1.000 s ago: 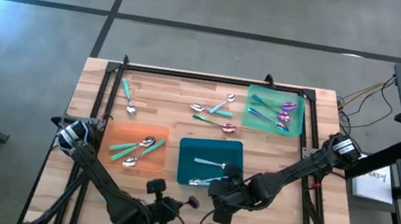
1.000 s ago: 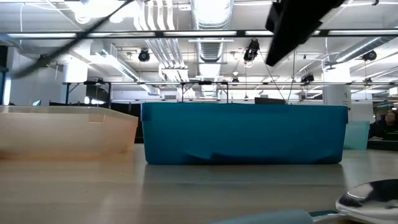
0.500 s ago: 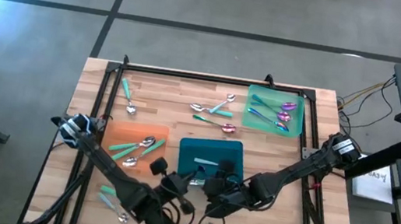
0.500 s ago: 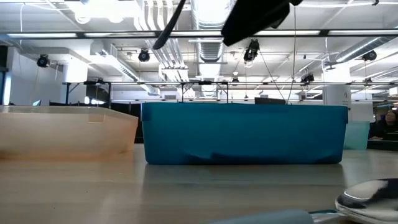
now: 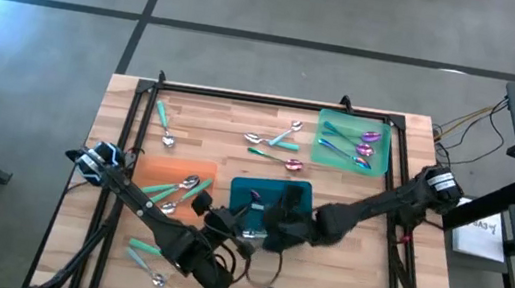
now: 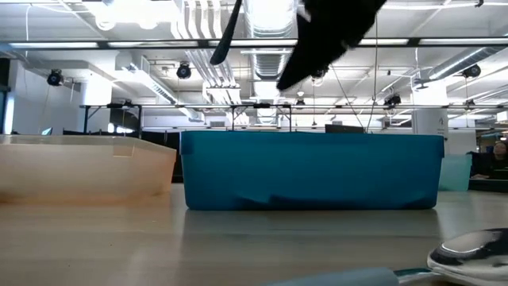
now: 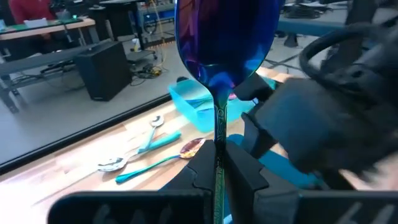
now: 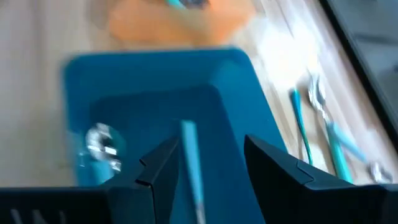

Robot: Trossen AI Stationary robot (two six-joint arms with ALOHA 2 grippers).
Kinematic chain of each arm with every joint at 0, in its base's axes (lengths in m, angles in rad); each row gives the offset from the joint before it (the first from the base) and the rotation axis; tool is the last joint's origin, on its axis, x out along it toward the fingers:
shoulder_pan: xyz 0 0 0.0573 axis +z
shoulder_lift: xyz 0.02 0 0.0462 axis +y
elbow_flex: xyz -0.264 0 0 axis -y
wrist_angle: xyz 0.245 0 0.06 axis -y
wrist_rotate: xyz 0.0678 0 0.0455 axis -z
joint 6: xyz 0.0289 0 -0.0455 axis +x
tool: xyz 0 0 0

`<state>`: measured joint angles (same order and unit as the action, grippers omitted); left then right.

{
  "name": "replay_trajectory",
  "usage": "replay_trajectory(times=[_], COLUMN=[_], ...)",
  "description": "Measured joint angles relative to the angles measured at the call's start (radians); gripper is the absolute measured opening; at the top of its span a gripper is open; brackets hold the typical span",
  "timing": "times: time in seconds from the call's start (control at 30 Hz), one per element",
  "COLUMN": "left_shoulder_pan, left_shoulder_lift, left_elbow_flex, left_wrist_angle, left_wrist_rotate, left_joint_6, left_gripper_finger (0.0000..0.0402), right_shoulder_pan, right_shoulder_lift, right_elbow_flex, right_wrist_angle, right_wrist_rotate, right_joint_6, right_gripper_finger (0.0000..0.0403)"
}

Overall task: Sort silverware by color (type)
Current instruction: Put the blue spoon into the green bin

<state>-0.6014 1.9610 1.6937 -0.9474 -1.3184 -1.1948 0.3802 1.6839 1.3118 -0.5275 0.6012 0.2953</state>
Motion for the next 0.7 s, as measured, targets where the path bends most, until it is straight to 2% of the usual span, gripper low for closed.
replay_trajectory(times=[0.17, 0.27, 0.37, 0.47, 0.57, 0.7], left_shoulder_pan=[0.000, 0.003, 0.017, 0.048, 0.079, 0.122], left_shoulder_lift=[0.000, 0.000, 0.000, 0.000, 0.000, 0.000], left_elbow_flex=[-0.004, -0.008, -0.012, -0.013, -0.013, -0.012], left_wrist_angle=[-0.207, -0.297, -0.309, -0.307, -0.306, -0.275], left_wrist_rotate=[-0.001, -0.017, -0.038, -0.045, -0.045, -0.053], left_joint_6=[-0.240, -0.364, -0.386, -0.386, -0.386, -0.386], left_gripper_finger=[0.0000, 0.0000, 0.0000, 0.0000, 0.0000, 0.0000], right_shoulder_pan=[-0.100, -0.145, -0.172, -0.188, -0.193, -0.193], right_shoulder_lift=[-0.097, -0.171, -0.243, -0.294, -0.324, -0.334], right_elbow_flex=[-0.126, -0.234, -0.357, -0.463, -0.542, -0.583], right_wrist_angle=[0.008, 0.152, 0.404, 0.620, 0.780, 0.908], right_wrist_rotate=[-0.100, -0.193, -0.320, -0.394, -0.423, -0.425], right_joint_6=[0.049, 0.057, 0.053, 0.054, 0.055, 0.053], right_gripper_finger=[0.0170, 0.0171, 0.0171, 0.0171, 0.0171, 0.0171])
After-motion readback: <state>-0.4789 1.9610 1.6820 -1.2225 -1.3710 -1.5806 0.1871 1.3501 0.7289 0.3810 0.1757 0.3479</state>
